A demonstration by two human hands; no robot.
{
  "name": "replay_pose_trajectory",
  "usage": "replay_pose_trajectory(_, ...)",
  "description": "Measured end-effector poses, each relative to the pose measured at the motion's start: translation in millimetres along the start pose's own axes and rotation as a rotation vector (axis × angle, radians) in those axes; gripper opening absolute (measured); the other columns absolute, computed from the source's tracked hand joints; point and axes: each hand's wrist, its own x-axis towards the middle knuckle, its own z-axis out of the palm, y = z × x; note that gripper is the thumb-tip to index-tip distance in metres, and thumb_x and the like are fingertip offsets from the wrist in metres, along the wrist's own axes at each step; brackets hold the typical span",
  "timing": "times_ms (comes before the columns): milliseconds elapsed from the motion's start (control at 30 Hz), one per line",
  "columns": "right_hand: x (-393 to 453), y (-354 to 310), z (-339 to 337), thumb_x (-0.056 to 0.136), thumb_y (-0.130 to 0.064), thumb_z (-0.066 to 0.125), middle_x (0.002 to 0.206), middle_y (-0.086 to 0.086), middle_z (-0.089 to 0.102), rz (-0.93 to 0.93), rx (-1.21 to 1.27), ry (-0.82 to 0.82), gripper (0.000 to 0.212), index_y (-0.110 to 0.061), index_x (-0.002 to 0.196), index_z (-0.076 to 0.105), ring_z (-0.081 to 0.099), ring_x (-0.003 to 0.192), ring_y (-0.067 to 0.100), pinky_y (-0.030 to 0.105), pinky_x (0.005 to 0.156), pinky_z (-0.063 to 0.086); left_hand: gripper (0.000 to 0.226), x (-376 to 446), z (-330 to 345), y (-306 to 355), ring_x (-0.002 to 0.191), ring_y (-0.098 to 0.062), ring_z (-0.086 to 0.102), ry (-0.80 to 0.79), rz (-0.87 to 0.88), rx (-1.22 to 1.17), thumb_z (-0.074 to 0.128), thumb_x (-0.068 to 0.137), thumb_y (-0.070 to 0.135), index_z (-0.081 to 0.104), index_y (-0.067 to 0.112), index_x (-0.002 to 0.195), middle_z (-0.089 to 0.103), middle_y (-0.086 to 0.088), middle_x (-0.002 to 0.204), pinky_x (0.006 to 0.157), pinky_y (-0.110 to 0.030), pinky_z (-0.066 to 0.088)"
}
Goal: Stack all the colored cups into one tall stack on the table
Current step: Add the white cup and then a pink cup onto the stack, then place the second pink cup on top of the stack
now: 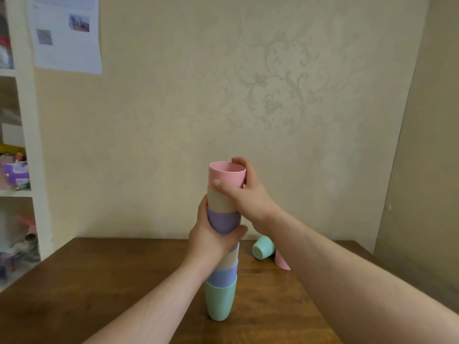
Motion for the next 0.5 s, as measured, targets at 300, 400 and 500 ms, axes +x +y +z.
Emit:
replay_pose_trajectory(300,-1.1,7.9,-14.3,0.091,-0.039,0.085,0.148,-0.013,0.048,-0.031,-0.065,-0.117,0.107,-0.037,0.17,0.013,0.055,0.134,0.012,0.028,0.1,0.052,0.093,-47.0,-1.2,-85.4,0.121,-0.018,0.067,-0.18,-0.338,0.064,0.101,0.07,0.037,0.05,0.034,0.148,0.069,0.01,0.134,0.105,-0.042,0.058)
replay_pose_trajectory(400,-0.1,25.0,-35.5,0.092,-0.063,0.072,0.145,-0.008,0.053,0.034,0.005,-0.016,0.098,-0.038,0.17,0.018,0.052,0.136,0.015,0.032,0.106,0.04,0.085,-40.1,6.2,-91.8,0.11,-0.018,0.068,-0.103,-0.327,0.077,0.102,0.071,0.031,0.05,0.037,0.138,0.069,0.012,0.12,0.094,-0.037,0.054)
replay_pose_trajectory(500,17.1,50.8,-67.9,0.098,-0.048,0.067,0.136,0.001,0.062,0.128,-0.077,0.336,0.064,-0.033,0.157,0.048,0.059,0.128,0.023,0.03,0.093,0.045,0.081,-29.4,11.0,-105.1,0.1,-0.018,0.07,-0.001,-0.286,0.072,0.102,0.071,0.027,0.05,0.038,0.132,0.071,0.009,0.114,0.088,-0.032,0.05)
